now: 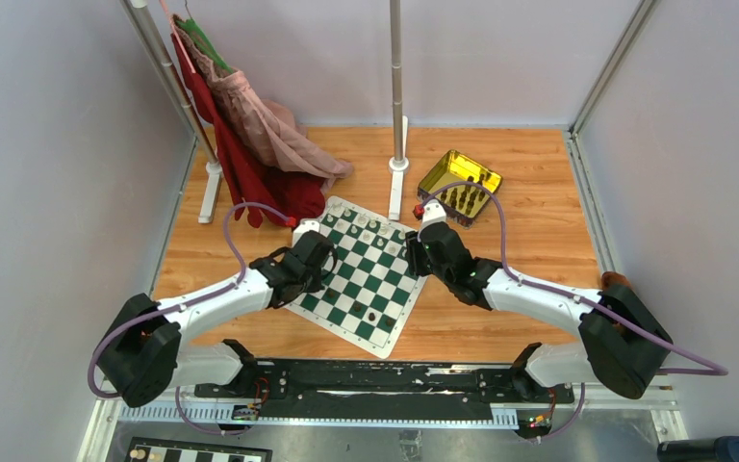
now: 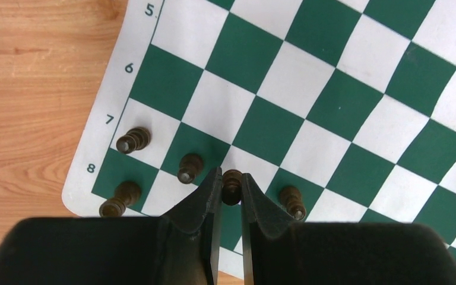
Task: Set up the chess pieces on the board
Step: Place the chess piece on the chessboard.
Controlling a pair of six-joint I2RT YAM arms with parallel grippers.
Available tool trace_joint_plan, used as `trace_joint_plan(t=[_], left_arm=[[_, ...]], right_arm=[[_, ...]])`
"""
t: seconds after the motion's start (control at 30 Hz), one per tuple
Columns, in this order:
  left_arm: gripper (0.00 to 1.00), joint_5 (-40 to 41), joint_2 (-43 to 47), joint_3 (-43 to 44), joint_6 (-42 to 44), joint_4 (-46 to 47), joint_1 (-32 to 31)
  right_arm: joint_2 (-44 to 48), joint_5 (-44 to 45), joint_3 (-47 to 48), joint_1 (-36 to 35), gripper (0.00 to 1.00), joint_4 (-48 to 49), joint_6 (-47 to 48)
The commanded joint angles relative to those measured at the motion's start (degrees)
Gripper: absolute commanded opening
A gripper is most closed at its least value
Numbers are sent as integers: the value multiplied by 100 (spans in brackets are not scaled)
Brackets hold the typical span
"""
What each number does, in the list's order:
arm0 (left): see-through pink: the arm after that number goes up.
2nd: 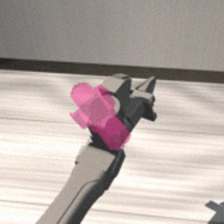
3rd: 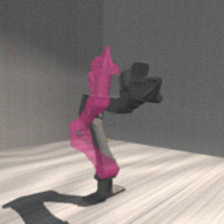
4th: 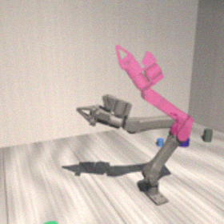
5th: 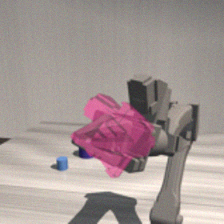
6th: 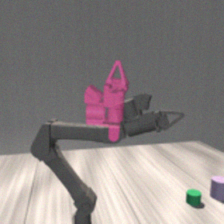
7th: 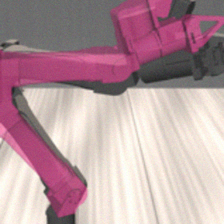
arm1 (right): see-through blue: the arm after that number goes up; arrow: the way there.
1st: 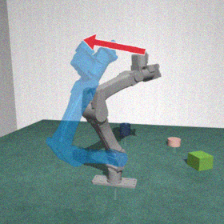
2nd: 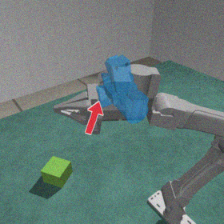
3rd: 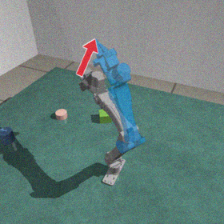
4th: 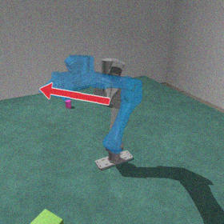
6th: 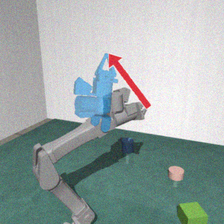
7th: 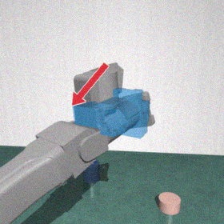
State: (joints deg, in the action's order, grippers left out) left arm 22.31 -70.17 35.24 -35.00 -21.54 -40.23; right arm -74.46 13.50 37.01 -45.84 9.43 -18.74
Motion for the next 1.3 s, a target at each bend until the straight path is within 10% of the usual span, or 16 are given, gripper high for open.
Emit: trace_joint_plan(t=[0.0,1.27], left_arm=[[0,-35,118,-161,-125,116,-128],[7,155,-258,-222,-168,485,-341]], right_arm=[[-14,4,-45,76,40,76,-103],[30,30,-36,76,40,24,-70]])
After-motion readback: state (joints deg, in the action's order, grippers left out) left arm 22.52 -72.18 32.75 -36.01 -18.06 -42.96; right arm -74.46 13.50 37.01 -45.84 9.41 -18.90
